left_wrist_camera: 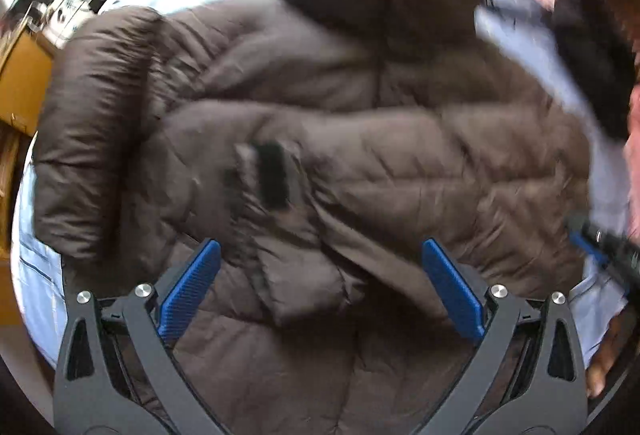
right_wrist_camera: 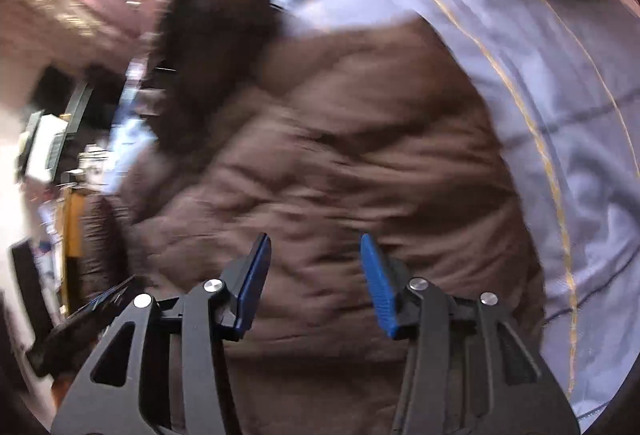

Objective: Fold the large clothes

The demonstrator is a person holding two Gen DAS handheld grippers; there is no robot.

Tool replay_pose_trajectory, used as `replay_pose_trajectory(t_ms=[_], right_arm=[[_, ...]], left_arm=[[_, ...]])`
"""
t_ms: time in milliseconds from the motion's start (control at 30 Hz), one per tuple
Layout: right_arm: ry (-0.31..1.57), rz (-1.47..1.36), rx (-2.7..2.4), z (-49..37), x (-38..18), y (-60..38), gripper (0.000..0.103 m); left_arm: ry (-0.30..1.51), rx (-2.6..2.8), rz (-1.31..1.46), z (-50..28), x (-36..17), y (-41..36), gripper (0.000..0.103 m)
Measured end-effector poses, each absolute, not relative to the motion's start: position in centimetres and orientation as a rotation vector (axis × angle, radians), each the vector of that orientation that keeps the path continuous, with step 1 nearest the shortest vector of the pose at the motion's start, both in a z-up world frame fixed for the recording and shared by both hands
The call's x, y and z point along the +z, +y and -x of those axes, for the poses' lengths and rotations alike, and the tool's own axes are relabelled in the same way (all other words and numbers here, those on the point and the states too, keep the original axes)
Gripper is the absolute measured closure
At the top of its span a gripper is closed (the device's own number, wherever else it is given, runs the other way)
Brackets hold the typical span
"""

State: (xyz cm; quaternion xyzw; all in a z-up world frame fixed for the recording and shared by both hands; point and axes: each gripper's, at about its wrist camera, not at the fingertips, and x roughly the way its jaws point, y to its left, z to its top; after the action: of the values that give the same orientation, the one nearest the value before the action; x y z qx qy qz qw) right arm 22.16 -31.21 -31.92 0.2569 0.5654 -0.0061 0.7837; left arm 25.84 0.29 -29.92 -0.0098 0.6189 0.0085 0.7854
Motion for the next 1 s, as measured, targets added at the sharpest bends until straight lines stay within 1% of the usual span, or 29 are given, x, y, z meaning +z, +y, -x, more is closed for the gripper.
replay_pose_trajectory(t_ms=[33,100,167,200,300,400,500,600,633,667,767,833,900,933,967,1000], right_arm=[[1.249,-0.554,-0.054,-22.3,-33.1,-31.9,0.054],[1.291,-0.569,-0.094,-22.4,-34.6,-32.9,0.064],[1.306,-0.537,-0.137,-22.7,-35.6,-33.5,0.083],[1.311,-0.498,-0.16,-22.9,-36.1,-33.5,0.085],[1.324,-0.446,-0.176,-23.3,-37.1,-32.8,0.086],[1.318,-0.419,-0.206,-23.0,-35.7,-32.1,0.085],[1.213,-0.41,-0.199,-22.2,-32.3,-31.2,0.085],[1.088,-0.31,-0.196,-22.4,-29.8,-30.2,0.082],[1.082,-0.287,-0.192,-22.8,-29.9,-30.0,0.081],[1.111,-0.26,-0.189,-23.5,-30.7,-29.7,0.076],[1.27,-0.244,-0.182,-24.6,-35.2,-29.4,0.076],[1.275,-0.271,-0.179,-24.2,-36.0,-29.5,0.075],[1.283,-0.291,-0.162,-24.2,-35.2,-29.6,0.064],[1.281,-0.329,-0.146,-24.1,-34.4,-29.9,0.05],[1.262,-0.39,-0.134,-23.7,-33.6,-30.3,0.033],[1.245,-0.439,-0.13,-23.3,-32.9,-30.9,0.027]], left_arm=[[1.369,0.027,-0.028,-25.8,-31.1,-0.5,0.002],[1.446,0.036,-0.089,-25.9,-33.9,-1.1,0.002],[1.516,0.051,-0.072,-26.0,-36.6,-0.7,0.002],[1.539,0.05,-0.034,-26.1,-37.8,-0.3,0.002],[1.528,0.066,-0.055,-26.2,-38.1,-0.6,0.002],[1.506,0.082,-0.064,-25.9,-36.8,-0.8,0.002],[1.405,0.074,-0.042,-25.5,-33.2,-0.7,0.002],[1.267,0.074,-0.09,-25.5,-30.1,-1.2,0.002],[1.268,0.074,-0.103,-25.7,-30.3,-1.3,0.002],[1.288,0.07,-0.112,-26.0,-30.9,-1.6,0.002],[1.431,0.054,-0.124,-26.6,-34.6,-2.1,0.002],[1.445,0.051,-0.095,-26.2,-34.8,-1.4,0.004],[1.371,0.024,0.004,-26.1,-32.0,0.7,0.004],[1.326,0.014,0.059,-26.0,-30.4,2.0,0.004],[1.28,0.004,0.117,-25.9,-28.9,3.4,0.002],[1.198,-0.007,0.233,-25.6,-26.4,6.4,0.002]])
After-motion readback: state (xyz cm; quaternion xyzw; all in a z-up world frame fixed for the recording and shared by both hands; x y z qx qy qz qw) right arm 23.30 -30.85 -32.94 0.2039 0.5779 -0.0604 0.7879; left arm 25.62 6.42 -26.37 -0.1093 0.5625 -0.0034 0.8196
